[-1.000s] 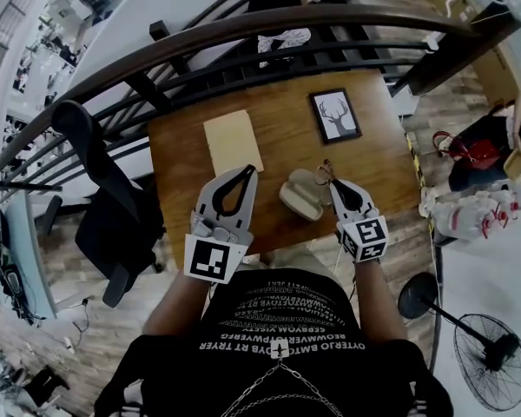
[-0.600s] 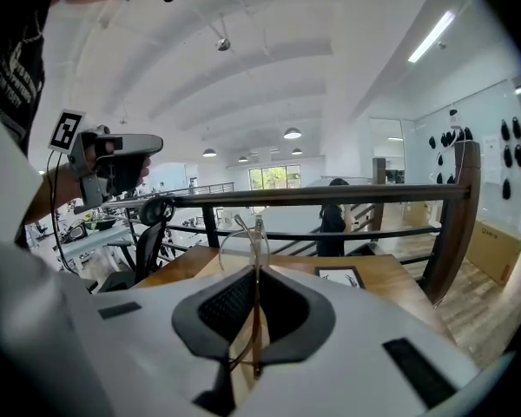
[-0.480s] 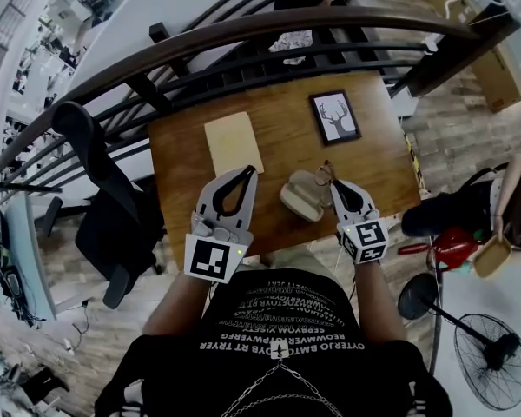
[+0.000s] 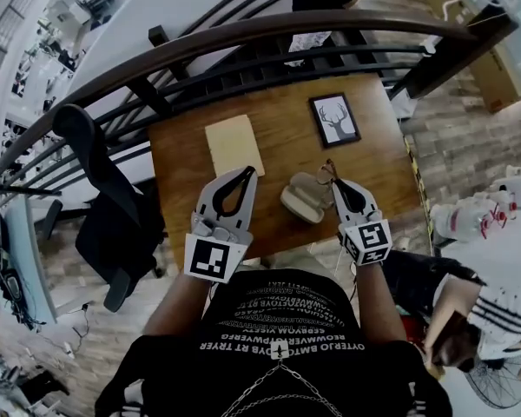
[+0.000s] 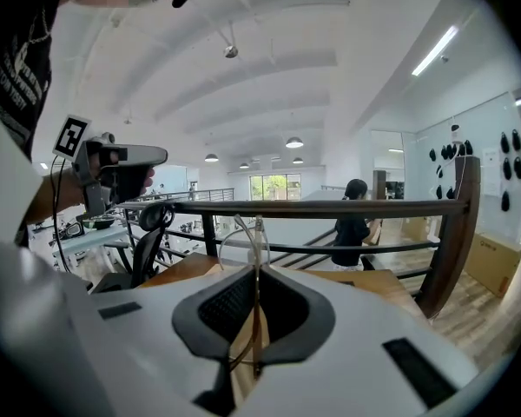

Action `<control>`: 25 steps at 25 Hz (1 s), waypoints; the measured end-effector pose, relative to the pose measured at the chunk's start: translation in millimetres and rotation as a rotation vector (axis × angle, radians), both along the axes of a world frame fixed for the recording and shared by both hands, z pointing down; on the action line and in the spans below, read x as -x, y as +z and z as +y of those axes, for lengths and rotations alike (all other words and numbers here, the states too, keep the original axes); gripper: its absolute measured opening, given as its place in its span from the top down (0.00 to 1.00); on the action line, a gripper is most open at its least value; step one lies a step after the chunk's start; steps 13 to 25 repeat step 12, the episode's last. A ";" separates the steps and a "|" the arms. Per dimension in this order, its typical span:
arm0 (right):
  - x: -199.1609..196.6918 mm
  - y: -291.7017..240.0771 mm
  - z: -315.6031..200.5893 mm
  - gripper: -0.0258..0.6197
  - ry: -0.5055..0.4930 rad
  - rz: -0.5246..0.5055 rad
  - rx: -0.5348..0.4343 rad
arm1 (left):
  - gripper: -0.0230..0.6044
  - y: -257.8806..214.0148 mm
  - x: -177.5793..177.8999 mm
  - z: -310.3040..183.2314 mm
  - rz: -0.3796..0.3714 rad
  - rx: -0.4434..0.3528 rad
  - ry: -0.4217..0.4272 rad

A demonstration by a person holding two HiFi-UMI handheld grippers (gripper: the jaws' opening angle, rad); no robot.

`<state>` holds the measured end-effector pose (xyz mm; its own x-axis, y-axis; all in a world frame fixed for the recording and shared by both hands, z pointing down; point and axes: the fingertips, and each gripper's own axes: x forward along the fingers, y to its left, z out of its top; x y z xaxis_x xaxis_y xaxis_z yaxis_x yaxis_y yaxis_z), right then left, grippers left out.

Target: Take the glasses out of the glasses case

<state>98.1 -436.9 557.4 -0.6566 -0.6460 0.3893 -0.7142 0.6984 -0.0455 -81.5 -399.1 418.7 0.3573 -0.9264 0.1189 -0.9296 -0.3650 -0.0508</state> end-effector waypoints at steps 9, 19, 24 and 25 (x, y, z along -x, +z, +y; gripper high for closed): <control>4.6 -38.4 -0.2 0.92 0.000 -0.031 -0.076 | 0.92 -4.4 1.9 1.3 0.012 -0.012 0.009; 5.6 -45.7 3.1 0.92 0.000 -0.038 -0.087 | 0.92 -5.0 2.4 4.6 0.010 -0.010 0.012; 5.6 -45.7 3.1 0.92 0.000 -0.038 -0.087 | 0.92 -5.0 2.4 4.6 0.010 -0.010 0.012; 5.6 -45.7 3.1 0.92 0.000 -0.038 -0.087 | 0.92 -5.0 2.4 4.6 0.010 -0.010 0.012</control>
